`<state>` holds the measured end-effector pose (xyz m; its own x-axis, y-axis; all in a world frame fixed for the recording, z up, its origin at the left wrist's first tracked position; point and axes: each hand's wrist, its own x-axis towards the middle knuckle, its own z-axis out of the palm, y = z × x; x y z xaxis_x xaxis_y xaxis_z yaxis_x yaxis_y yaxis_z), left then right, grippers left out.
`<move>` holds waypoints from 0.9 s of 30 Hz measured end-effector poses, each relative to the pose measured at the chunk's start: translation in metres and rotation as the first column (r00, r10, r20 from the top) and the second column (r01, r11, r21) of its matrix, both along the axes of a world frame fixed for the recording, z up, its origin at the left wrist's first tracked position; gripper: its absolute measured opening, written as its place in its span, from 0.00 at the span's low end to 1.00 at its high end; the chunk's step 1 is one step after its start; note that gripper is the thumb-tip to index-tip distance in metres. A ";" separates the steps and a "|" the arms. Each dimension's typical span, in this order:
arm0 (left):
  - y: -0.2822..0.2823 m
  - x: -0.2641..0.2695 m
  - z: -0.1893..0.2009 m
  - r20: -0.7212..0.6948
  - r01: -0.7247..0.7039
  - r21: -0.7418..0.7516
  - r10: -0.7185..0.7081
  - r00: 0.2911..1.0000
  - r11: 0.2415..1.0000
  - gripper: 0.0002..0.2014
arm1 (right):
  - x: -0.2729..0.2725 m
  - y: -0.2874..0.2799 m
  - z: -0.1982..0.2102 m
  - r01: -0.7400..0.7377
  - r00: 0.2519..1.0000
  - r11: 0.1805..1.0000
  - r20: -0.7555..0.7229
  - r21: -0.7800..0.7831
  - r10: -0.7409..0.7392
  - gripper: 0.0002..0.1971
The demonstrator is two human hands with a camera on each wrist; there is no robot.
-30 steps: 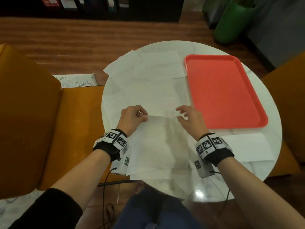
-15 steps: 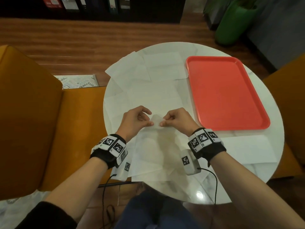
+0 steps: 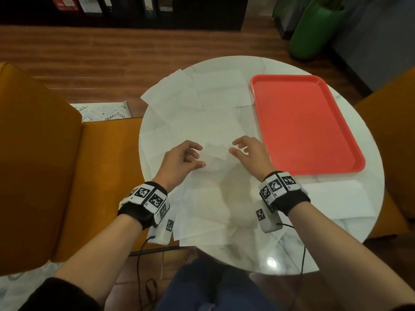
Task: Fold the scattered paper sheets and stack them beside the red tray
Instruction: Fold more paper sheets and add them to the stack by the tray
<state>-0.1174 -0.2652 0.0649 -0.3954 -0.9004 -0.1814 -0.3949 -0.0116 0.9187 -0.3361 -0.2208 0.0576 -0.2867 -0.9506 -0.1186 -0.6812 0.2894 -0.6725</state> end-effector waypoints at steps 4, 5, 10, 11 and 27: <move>-0.007 -0.004 0.000 0.033 0.069 -0.052 -0.068 0.997 0.996 0.07 | 0.017 -0.001 0.013 -0.302 0.950 0.952 -0.066 0.047 0.305 0.22; -0.009 -0.005 0.000 0.037 0.072 -0.065 -0.070 0.997 0.995 0.05 | 0.020 -0.003 0.012 -0.338 0.928 0.934 -0.124 0.116 0.351 0.24; -0.021 0.002 0.001 0.050 -0.002 -0.104 0.008 0.999 0.995 0.02 | 0.009 -0.003 0.011 -0.195 0.915 0.972 -0.334 0.132 0.228 0.08; -0.022 0.005 0.000 0.062 0.006 -0.113 0.001 0.998 0.994 0.02 | 0.005 0.000 0.012 -0.178 0.914 0.978 -0.351 0.107 0.204 0.06; 0.018 0.093 -0.027 0.392 0.305 0.062 -0.304 0.868 0.950 0.10 | 0.024 0.106 -0.005 -0.355 0.932 0.921 0.130 0.159 0.337 0.04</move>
